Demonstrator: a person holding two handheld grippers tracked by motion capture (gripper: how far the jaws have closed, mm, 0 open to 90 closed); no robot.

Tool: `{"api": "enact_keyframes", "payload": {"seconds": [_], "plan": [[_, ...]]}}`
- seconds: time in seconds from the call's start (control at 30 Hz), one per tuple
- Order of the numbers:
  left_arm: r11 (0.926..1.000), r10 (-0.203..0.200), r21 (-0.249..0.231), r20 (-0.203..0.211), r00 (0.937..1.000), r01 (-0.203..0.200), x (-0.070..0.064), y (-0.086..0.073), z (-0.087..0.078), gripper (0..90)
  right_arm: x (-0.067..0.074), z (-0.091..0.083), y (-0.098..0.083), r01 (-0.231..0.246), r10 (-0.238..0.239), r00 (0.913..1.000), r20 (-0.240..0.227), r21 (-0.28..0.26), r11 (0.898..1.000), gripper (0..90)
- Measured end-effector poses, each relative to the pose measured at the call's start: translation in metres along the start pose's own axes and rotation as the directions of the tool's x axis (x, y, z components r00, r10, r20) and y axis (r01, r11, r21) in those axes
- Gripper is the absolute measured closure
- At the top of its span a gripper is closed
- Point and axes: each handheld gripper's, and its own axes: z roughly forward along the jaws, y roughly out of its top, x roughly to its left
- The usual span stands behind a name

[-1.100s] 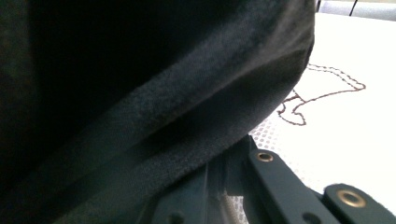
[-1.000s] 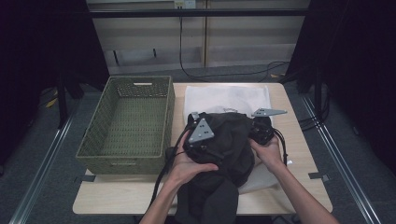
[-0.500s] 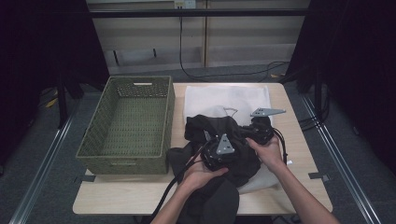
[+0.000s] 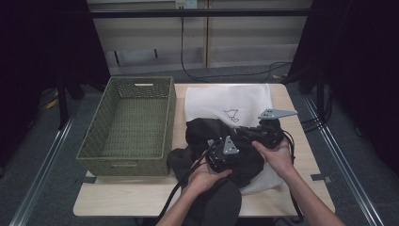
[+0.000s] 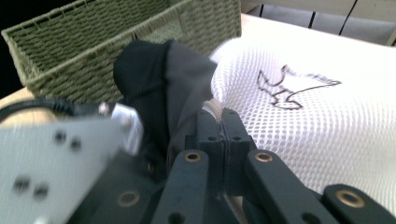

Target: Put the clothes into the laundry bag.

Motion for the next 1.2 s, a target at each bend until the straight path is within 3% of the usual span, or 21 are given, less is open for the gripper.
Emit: {"api": "enact_keyframes", "payload": {"seconds": [0.2,0.27,0.4,0.47,0.5,0.53,0.57,0.6,0.63,0.67,0.73,0.8,0.83,0.87,0.9,0.97,1.03,1.07,1.1,1.13,1.2], "plan": [[1.0000,-0.005,-0.007,-0.003,1.0000,0.005,0.001,-0.001,-0.002,74.6,0.001,-0.019,-0.013,-0.006,0.006,1.0000,0.008,0.023,1.000,89.1],[0.9984,0.008,-0.056,0.017,0.9998,-0.007,0.002,-0.004,-0.004,71.1,0.005,-0.019,-0.021,0.010,-0.010,0.9999,0.000,0.034,0.999,89.1],[0.9950,0.000,-0.099,0.059,0.9983,0.006,0.006,-0.006,-0.012,61.3,0.003,-0.016,-0.024,-0.005,0.005,1.0000,-0.001,0.025,1.000,89.1],[0.9898,-0.011,-0.141,0.096,0.9953,0.024,0.006,-0.007,-0.019,45.0,0.001,-0.011,-0.026,0.000,0.000,1.0000,0.006,0.031,1.000,89.1],[0.9865,-0.014,-0.161,0.098,0.9951,0.030,0.005,-0.007,-0.022,45.0,0.001,-0.011,-0.026,0.000,0.000,1.0000,0.006,0.031,1.000,89.1],[0.9823,0.002,-0.187,0.111,0.9938,0.019,0.003,-0.008,-0.033,35.8,-0.002,-0.008,-0.027,-0.005,0.005,1.0000,0.006,0.041,0.999,89.1],[0.9823,0.002,-0.187,0.111,0.9938,0.019,0.003,-0.008,-0.033,32.9,-0.002,-0.008,-0.027,-0.005,0.005,1.0000,0.006,0.041,0.999,89.1],[0.9713,0.017,-0.237,0.148,0.9888,0.019,0.004,-0.008,-0.047,28.6,-0.004,-0.006,-0.028,-0.009,0.008,0.9999,0.014,0.046,0.999,89.1],[0.9713,0.017,-0.237,0.148,0.9888,0.019,0.004,-0.008,-0.047,28.2,-0.004,-0.006,-0.028,-0.009,0.008,0.9999,0.014,0.046,0.999,89.1],[0.9662,0.016,-0.257,0.150,0.9886,0.024,0.004,-0.007,-0.055,27.8,-0.006,-0.005,-0.029,-0.015,0.014,0.9998,0.016,0.048,0.999,89.1],[0.9545,0.016,-0.297,0.125,0.9920,0.023,0.014,-0.003,-0.075,26.7,-0.007,-0.004,-0.030,-0.015,0.014,0.9998,0.016,0.050,0.999,89.1],[0.9530,0.007,-0.302,0.110,0.9940,0.027,0.020,-0.001,-0.080,23.9,-0.007,-0.003,-0.030,-0.015,0.014,0.9998,0.017,0.049,0.999,89.1],[0.9483,-0.011,-0.315,0.086,0.9962,0.037,0.026,0.000,-0.085,22.0,-0.007,-0.003,-0.030,-0.015,0.014,0.9998,0.017,0.051,0.999,89.1],[0.9414,-0.056,-0.331,0.039,0.9977,0.065,0.043,0.002,-0.089,20.4,-0.007,-0.003,-0.030,-0.012,0.011,0.9998,0.016,0.049,0.999,89.1],[0.9414,-0.056,-0.331,0.039,0.9977,0.065,0.043,0.002,-0.089,16.6,-0.007,-0.003,-0.030,-0.012,0.011,0.9998,0.016,0.049,0.999,89.1],[0.9497,-0.090,-0.303,-0.021,0.9957,0.079,0.058,0.002,-0.084,12.9,-0.007,-0.003,-0.030,-0.014,0.013,0.9998,0.014,0.050,0.999,89.1],[0.9516,-0.111,-0.292,-0.038,0.9931,0.095,0.072,-0.002,-0.074,7.2,-0.008,-0.002,-0.030,-0.014,0.014,0.9998,0.011,0.050,0.999,89.1],[0.9566,-0.145,-0.261,-0.040,0.9887,0.129,0.076,-0.003,-0.068,7.2,-0.008,-0.002,-0.030,-0.014,0.014,0.9998,0.011,0.050,0.999,89.1],[0.9674,-0.137,-0.220,-0.042,0.9896,0.125,0.076,-0.005,-0.060,4.4,-0.008,-0.002,-0.030,-0.015,0.014,0.9998,0.011,0.049,0.999,89.1],[0.9841,-0.103,-0.149,-0.034,0.9941,0.097,0.071,-0.009,-0.047,2.2,-0.009,-0.002,-0.030,-0.014,0.014,0.9999,0.008,0.048,0.999,89.1],[0.9859,-0.097,-0.141,-0.038,0.9946,0.091,0.068,-0.012,-0.042,0.7,-0.009,-0.002,-0.030,-0.012,0.011,0.9999,0.012,0.049,0.999,89.1]]}}
